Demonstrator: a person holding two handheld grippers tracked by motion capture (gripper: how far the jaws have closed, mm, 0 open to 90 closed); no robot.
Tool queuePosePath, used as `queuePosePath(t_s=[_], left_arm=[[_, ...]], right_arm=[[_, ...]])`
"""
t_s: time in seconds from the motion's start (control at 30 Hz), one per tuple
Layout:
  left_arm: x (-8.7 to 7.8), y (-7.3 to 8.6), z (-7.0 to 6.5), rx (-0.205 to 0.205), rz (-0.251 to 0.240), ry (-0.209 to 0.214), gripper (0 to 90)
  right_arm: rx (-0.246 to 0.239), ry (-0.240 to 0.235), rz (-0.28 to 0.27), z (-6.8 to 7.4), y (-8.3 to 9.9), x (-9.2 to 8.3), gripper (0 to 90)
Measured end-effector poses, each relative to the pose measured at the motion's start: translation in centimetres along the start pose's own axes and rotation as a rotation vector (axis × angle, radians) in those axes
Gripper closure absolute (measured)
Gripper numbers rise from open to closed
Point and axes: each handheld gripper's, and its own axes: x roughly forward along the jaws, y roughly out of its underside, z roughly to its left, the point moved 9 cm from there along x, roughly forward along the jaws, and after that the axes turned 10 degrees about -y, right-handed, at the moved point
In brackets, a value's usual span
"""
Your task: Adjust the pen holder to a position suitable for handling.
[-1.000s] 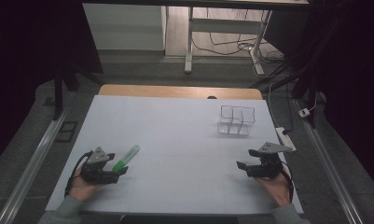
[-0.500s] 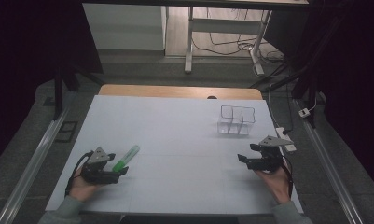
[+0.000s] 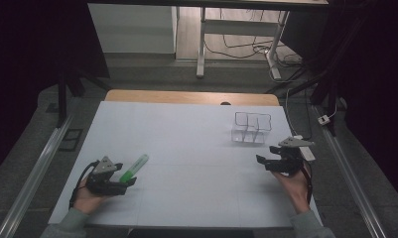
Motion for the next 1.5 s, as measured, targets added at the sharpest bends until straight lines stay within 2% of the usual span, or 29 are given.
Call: queuePosePath(t_s=[0.37,0.67,0.87,1.2,1.5], left_arm=[[0.0,0.0,0.0,0.001,0.003,0.0,22.0],[0.0,0.1,0.1,0.002,0.004,-0.001,22.0],[0.1,0.1,0.1,0.002,0.004,-0.001,22.0],[0.1,0.1,0.2,0.003,0.004,-0.002,22.0],[0.1,0.1,0.2,0.004,0.006,-0.002,22.0]], right_arm=[[0.044,0.047,-0.002,-1.9,-0.6,0.0,31.8],[0.063,0.108,0.017,-3.7,-0.9,0.2,38.7],[0.08,0.119,0.026,-4.6,-1.1,0.4,47.8],[0.106,0.175,0.046,-6.3,-1.1,0.5,77.9],[0.118,0.179,0.065,-7.7,-1.4,0.9,89.0]])
